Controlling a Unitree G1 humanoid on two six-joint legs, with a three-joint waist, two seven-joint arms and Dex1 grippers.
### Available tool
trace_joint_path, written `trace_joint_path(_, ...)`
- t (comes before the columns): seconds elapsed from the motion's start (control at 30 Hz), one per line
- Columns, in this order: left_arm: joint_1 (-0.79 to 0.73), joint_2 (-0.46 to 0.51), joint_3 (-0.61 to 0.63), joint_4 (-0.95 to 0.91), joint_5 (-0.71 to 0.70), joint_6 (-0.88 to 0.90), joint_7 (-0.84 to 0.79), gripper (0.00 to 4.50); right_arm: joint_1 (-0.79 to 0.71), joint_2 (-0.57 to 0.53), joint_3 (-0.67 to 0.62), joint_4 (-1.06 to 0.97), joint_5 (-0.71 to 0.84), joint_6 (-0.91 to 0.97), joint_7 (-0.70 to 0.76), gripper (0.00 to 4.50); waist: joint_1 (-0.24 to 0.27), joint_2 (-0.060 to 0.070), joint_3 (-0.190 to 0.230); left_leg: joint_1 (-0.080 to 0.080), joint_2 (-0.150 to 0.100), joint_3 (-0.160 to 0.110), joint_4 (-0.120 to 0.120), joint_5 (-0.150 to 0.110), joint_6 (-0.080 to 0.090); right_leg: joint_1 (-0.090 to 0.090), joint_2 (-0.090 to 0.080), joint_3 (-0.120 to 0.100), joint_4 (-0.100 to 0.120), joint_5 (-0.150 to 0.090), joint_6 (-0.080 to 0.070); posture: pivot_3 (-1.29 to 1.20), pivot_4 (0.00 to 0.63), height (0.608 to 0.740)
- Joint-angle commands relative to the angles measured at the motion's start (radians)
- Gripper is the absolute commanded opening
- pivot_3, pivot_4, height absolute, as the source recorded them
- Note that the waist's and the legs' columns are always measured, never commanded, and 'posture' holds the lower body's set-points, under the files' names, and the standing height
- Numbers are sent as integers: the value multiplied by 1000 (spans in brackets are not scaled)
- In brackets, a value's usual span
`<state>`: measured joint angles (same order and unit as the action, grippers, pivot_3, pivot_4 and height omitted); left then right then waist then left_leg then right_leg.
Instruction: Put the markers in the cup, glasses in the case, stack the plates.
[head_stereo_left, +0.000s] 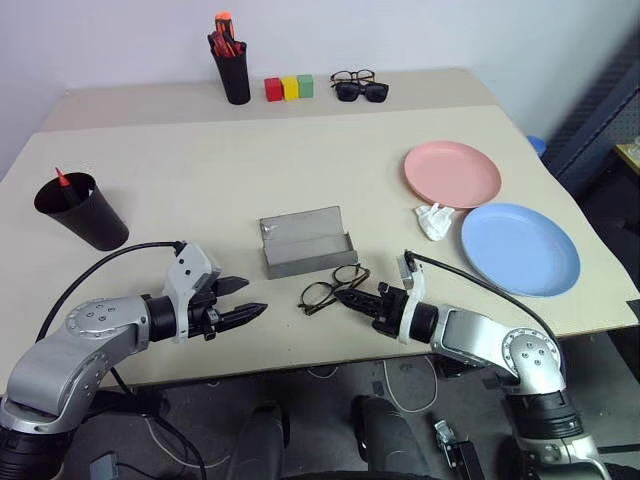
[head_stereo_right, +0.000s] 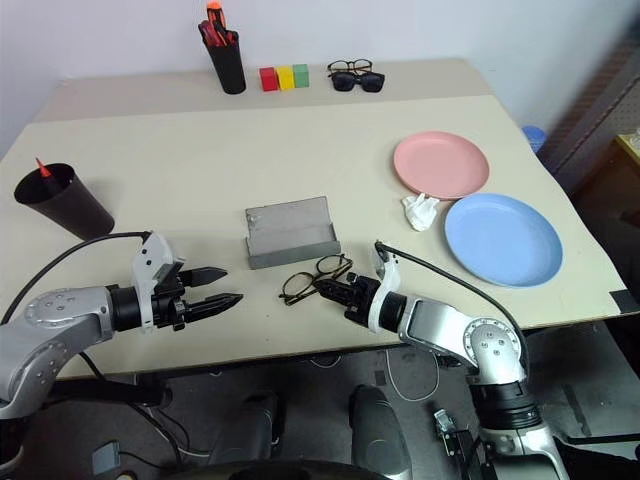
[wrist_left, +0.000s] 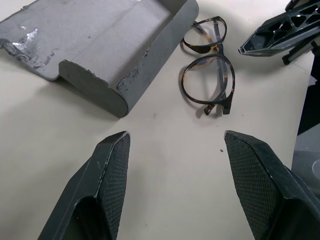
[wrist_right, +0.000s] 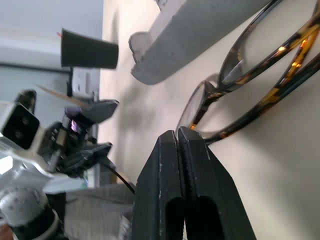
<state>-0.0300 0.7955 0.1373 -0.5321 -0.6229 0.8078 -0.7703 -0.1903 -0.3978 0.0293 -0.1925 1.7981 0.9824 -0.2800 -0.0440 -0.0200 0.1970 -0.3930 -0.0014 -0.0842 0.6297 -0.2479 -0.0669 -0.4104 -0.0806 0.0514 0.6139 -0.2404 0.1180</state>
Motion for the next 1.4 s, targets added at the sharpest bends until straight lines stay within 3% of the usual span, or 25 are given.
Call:
trace_joint_path(0.03, 4, 0, 8, -36, -18, 5, 5, 3058, 0, 13, -7, -62, 34, -35, -40, 886, 1, 0, 0, 0, 0, 0, 0, 0, 0, 0, 0, 0, 0, 0, 0, 0, 150, 740)
trace_joint_path(0.27, -18, -1, -5, -19, -17, 9, 1, 3058, -2, 6, 2, -86, 53, -68, -123, 4386, 2, 0, 0, 0, 0, 0, -1, 0, 0, 0, 0, 0, 0, 0, 0, 0, 150, 740)
trace_joint_path(0.97, -106, -44, -84, 31, -23, 40, 10, 3058, -114, -2, 7, -182, 167, -284, -601, 4454, 1, 0, 0, -1, 0, 0, -1, 0, 0, -1, 0, 0, -1, 0, 0, 0, 150, 740)
trace_joint_path(1.4, -168, -53, -134, 99, 10, 10, -18, 3058, -3, 69, 17, -269, 174, -238, -500, 4454, 1, 0, 0, -1, 0, 0, -1, 0, 0, -1, 0, 0, -1, 0, 0, 0, 150, 740)
